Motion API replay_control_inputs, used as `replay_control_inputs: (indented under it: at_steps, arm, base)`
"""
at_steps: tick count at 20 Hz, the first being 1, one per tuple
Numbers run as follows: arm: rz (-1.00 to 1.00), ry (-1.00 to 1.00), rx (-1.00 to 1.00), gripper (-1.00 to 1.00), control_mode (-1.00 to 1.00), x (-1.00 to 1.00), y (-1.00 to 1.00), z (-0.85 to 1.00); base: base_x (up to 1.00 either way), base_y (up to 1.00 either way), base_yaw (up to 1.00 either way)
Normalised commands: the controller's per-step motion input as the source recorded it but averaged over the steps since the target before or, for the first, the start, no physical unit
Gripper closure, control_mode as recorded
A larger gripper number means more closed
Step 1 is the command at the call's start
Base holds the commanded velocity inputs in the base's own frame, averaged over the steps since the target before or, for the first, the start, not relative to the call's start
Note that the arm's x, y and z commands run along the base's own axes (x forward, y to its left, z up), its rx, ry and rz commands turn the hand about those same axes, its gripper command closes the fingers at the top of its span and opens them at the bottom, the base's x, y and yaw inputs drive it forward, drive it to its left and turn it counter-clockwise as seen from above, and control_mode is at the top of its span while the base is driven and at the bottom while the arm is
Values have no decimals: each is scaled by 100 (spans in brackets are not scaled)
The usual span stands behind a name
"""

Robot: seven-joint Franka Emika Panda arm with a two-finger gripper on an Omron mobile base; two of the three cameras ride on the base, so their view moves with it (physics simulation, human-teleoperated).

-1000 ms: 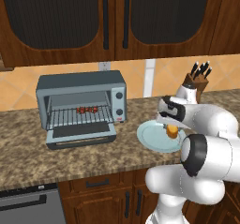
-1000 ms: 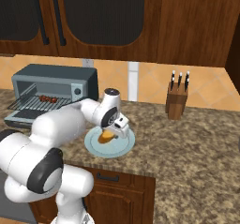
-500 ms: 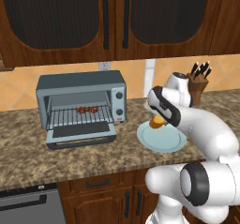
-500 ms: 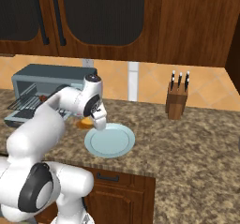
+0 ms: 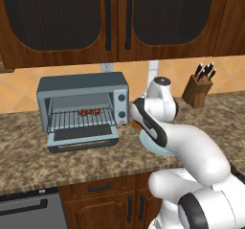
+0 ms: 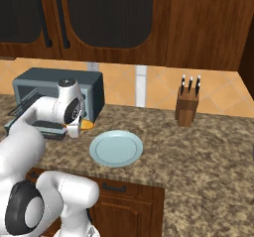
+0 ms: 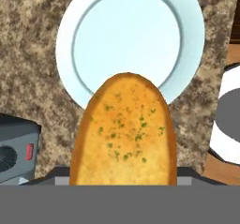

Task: Pick up the kebab skewer and baguette bread, and place them inside the toaster oven. Close the toaster oven door and start by setting the timer.

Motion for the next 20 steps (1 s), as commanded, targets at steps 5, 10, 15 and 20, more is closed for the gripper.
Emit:
replay_control_inputs:
  at_steps: [5, 10, 15, 20]
  arm:
    - [-47, 0, 1, 100, -100, 1, 95, 32]
    - [-24, 0, 0, 100, -100, 4, 100, 50]
    - [-9, 0, 0, 100, -100, 10, 99, 26]
    - [0, 1, 0, 100, -100, 34, 82, 2]
  base:
    - [0, 0, 0]
    - [0, 0, 0]
    - [0, 0, 0]
    - [0, 0, 0]
